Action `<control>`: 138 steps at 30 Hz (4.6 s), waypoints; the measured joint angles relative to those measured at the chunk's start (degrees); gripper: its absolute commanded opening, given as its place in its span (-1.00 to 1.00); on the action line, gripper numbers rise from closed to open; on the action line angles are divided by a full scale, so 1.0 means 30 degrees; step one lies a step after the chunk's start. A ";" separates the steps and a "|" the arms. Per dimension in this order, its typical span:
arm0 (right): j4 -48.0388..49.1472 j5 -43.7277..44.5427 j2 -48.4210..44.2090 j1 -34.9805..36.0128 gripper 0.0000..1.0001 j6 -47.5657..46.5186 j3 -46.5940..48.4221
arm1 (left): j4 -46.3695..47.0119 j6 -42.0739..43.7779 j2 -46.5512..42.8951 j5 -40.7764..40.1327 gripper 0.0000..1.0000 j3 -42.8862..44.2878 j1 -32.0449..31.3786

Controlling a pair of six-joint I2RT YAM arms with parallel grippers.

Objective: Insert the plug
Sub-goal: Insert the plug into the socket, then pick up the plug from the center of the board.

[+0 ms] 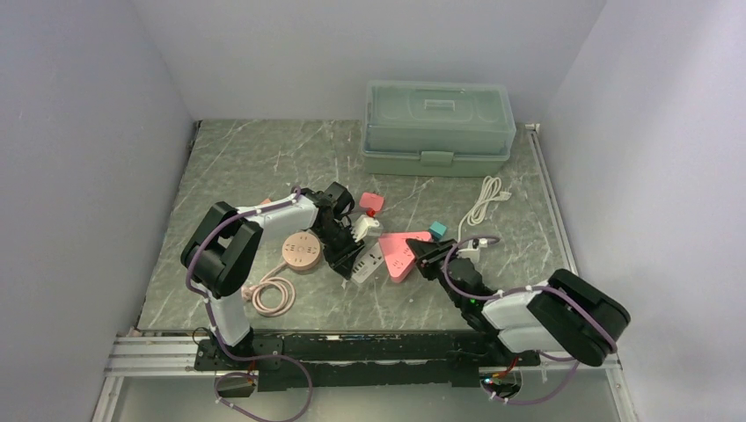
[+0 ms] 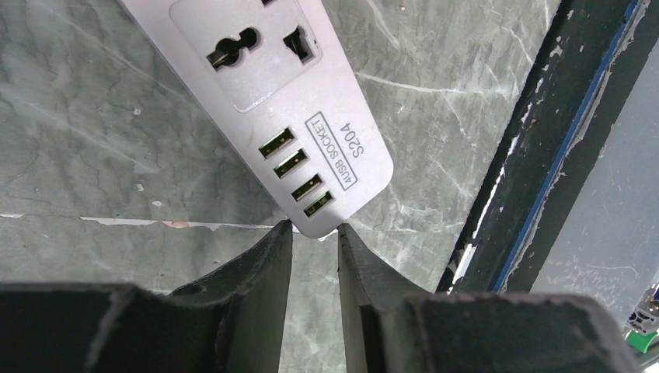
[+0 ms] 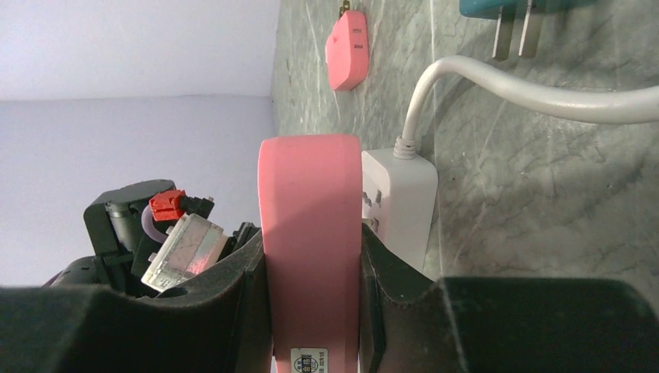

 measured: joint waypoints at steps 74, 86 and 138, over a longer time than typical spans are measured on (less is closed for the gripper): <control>0.9887 -0.0481 0.9464 -0.0270 -1.00 -0.0291 0.0321 | -0.2120 -0.0474 0.2958 0.0248 -0.28 0.7614 -0.0488; 1.0047 -0.0532 1.1693 -0.0481 -1.00 0.1668 0.0823 | -0.2288 -0.1035 0.3417 0.0131 -0.45 0.8983 -0.0466; -1.6582 0.0321 -1.3092 -0.1610 0.99 -0.9500 0.4816 | -0.1632 -0.1698 0.2543 0.1173 0.15 0.7264 0.0452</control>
